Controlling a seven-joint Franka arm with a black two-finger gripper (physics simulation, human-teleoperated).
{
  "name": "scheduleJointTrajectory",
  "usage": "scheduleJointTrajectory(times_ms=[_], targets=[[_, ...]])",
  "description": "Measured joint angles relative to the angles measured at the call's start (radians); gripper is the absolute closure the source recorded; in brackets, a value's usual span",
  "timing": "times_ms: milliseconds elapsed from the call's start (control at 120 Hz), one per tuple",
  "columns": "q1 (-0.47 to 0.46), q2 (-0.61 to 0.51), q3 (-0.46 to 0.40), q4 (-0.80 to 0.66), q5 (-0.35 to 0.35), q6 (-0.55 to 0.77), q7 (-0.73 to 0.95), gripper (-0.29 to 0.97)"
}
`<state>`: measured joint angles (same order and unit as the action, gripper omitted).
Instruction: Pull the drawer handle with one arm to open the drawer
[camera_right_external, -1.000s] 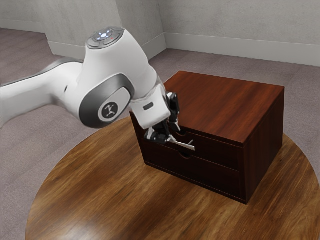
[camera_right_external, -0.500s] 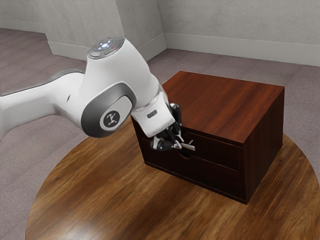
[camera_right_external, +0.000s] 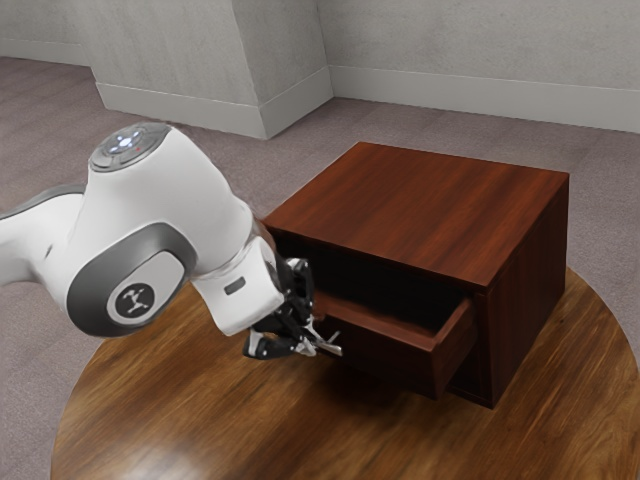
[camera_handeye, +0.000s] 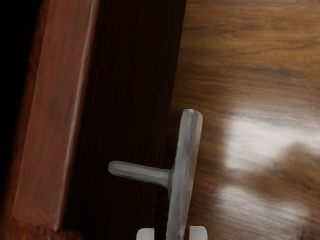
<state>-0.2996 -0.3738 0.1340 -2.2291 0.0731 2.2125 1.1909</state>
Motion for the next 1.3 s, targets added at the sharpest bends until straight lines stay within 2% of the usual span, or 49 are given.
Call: scheduleJointTrajectory(times_ms=[317,575,983,1050,1133,1175,1200,1242,1300], targets=[[-0.007,-0.155,-0.010,-0.137,0.014,-0.003,-0.010,0.78],[-0.034,-0.260,-0.011,-0.220,0.013,-0.029,-0.012,0.73],[-0.036,-0.280,-0.042,-0.211,0.009,-0.078,-0.012,0.61],[-0.047,-0.277,-0.052,-0.161,0.004,-0.093,-0.012,0.57],[-0.063,-0.256,-0.063,-0.023,-0.020,-0.142,-0.012,0.53],[-0.054,-0.176,-0.061,0.140,-0.041,-0.208,-0.014,0.51],[-0.038,-0.096,-0.059,0.291,-0.050,-0.271,-0.020,0.49],[0.004,0.018,-0.057,0.521,-0.059,-0.386,-0.035,0.40],[0.117,0.103,-0.055,0.687,-0.070,-0.517,-0.078,0.30]])
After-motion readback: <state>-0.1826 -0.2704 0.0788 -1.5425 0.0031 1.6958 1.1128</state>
